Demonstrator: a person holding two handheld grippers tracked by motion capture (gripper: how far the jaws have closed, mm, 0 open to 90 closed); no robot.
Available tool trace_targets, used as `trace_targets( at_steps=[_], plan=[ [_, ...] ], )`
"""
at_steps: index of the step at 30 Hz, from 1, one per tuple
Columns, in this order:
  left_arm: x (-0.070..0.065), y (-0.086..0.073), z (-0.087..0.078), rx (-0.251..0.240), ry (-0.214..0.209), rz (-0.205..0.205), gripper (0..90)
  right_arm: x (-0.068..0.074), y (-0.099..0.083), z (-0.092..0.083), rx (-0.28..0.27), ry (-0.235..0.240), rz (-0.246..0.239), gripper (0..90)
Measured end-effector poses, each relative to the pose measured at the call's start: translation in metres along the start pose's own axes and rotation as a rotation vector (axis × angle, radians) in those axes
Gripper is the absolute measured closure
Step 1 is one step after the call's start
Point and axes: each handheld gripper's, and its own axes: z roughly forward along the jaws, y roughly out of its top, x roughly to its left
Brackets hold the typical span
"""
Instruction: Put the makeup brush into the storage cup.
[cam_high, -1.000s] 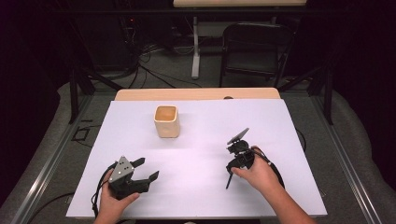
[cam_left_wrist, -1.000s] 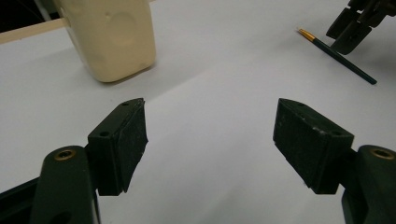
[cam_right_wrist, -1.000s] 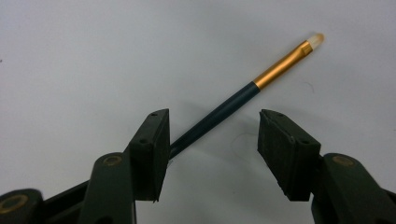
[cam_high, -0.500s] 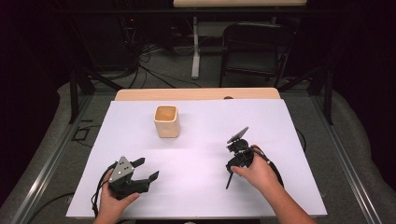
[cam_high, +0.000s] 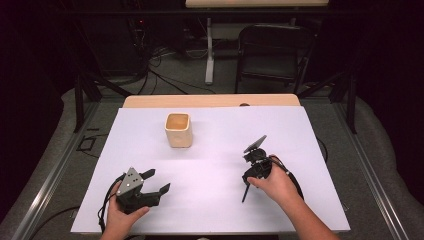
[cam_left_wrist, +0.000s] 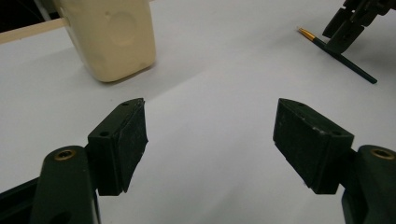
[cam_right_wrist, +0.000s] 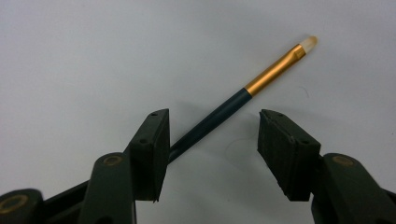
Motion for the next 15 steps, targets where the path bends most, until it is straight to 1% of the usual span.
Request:
trace_targets(
  at_steps=[10, 11, 12, 15],
  plan=[
    [0.0, 0.0, 0.0002, 0.001, 0.0, 0.0, 25.6, -0.0001, 0.0007, 0.0011, 0.014, -0.008, -0.007, 43.8],
    [0.0, 0.0, 0.0002, 0.0, -0.001, 0.0, 25.6, -0.0008, 0.001, 0.0013, 0.01, -0.012, -0.014, 43.8],
    [0.0, 0.0, 0.0002, 0.0, -0.001, 0.0, 25.6, -0.0005, 0.0011, 0.0013, 0.009, -0.013, -0.008, 43.8],
    [0.0, 0.0, 0.0001, 0.0, -0.001, 0.0, 25.6, -0.0014, 0.0013, 0.0009, 0.011, -0.008, -0.011, 43.8]
  ],
)
